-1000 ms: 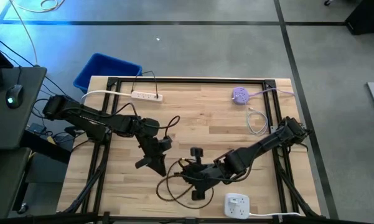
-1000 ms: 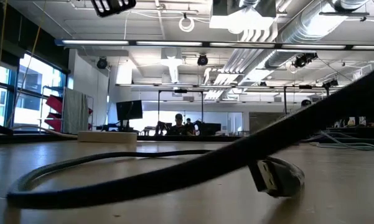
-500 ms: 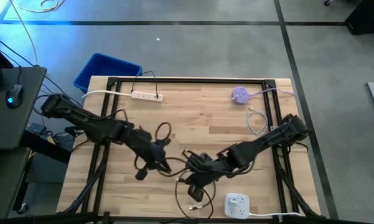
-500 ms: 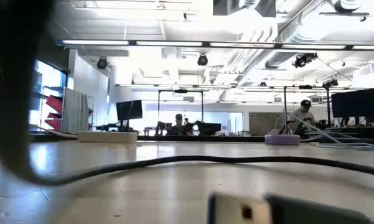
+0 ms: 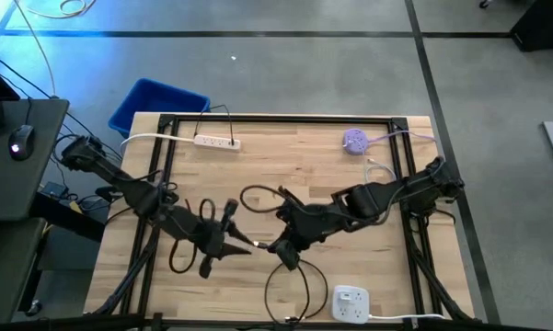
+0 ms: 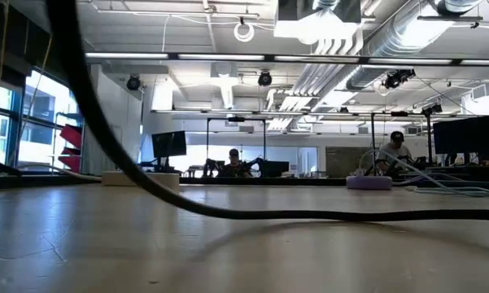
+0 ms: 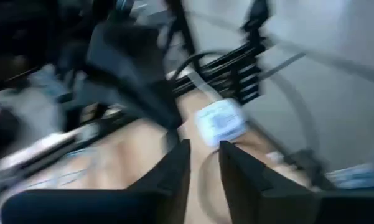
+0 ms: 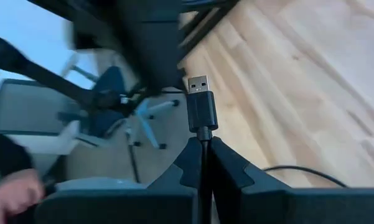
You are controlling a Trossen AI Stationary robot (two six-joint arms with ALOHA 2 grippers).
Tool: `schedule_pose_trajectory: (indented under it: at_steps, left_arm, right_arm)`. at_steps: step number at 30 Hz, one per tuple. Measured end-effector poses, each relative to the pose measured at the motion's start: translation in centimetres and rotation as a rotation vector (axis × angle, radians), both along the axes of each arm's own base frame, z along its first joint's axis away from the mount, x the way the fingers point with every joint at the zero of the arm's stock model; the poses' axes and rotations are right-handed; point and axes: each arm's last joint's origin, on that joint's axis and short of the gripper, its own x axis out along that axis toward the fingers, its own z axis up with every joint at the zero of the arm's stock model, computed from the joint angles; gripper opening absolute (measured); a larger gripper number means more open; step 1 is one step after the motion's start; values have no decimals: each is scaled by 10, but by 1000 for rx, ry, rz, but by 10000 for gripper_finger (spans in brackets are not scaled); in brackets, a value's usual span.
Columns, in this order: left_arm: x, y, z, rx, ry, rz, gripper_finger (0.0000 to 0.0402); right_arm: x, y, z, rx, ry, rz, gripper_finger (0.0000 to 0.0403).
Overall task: Insert USB
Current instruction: Insert the black charger cable into the white charger adapter in the bottom white outlet extension
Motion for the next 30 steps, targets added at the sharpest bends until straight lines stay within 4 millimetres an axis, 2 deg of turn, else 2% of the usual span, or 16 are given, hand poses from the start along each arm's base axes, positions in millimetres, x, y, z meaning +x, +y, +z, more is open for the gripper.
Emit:
schedule_pose_trajectory:
  at_steps: [5, 9, 16, 23, 30]
  left_arm:
    - [-5, -6, 0, 88, -31, 61, 132]
    - [-3, -8, -3, 106, -27, 84, 139]
    - [5, -10, -13, 127, -4, 152, 86]
    - [4, -13, -13, 131, -16, 174, 11]
    - [0, -20, -11, 108, -47, 206, 3]
  right_arm:
    - [4, -9, 0, 1, -4, -19, 0]
    - [5, -11, 0, 1, -5, -27, 0]
    - [5, -12, 0, -6, -6, -41, 0]
    - [5, -11, 0, -1, -7, -36, 0]
    - [6, -11, 0, -1, -15, -33, 0]
